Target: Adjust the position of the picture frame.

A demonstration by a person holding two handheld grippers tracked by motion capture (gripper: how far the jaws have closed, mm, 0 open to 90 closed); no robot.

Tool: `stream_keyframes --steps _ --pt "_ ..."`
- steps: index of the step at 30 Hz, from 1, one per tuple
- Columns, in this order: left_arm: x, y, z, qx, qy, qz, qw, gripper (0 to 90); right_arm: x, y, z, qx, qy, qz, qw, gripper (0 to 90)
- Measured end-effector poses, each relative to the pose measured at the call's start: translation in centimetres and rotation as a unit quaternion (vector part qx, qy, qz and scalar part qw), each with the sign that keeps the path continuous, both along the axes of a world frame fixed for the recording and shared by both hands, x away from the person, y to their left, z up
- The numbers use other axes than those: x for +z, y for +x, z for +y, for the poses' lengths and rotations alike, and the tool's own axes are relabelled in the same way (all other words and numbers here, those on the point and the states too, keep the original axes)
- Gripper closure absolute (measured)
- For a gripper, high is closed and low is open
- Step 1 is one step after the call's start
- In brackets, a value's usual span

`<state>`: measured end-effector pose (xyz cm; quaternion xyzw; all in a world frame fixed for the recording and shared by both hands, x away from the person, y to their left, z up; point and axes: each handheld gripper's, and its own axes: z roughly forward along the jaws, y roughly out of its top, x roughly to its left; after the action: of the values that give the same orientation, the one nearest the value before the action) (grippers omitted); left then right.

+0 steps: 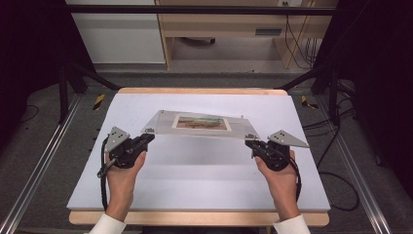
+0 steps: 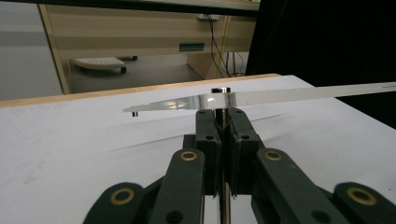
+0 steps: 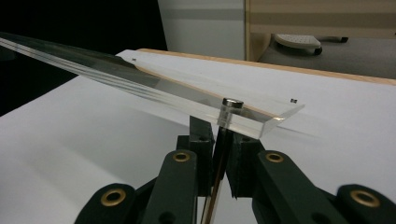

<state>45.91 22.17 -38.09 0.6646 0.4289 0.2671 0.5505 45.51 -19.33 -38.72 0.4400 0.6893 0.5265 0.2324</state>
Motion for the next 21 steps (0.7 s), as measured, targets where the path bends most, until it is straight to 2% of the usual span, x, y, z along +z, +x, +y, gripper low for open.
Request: stream_keyframes --steps 7,21 --pt "-0.2 0.7 -1.3 -0.009 0.002 -0.004 0.9999 83.4 -0.3 0.7 -1.5 -0.012 0.001 0.007 0.9999 82.2" --pt "-1.0 1.3 -1.4 -0.010 0.011 -0.007 0.9999 82.8 -0.8 1.5 -1.4 -0.017 -0.009 0.015 0.9997 82.0"
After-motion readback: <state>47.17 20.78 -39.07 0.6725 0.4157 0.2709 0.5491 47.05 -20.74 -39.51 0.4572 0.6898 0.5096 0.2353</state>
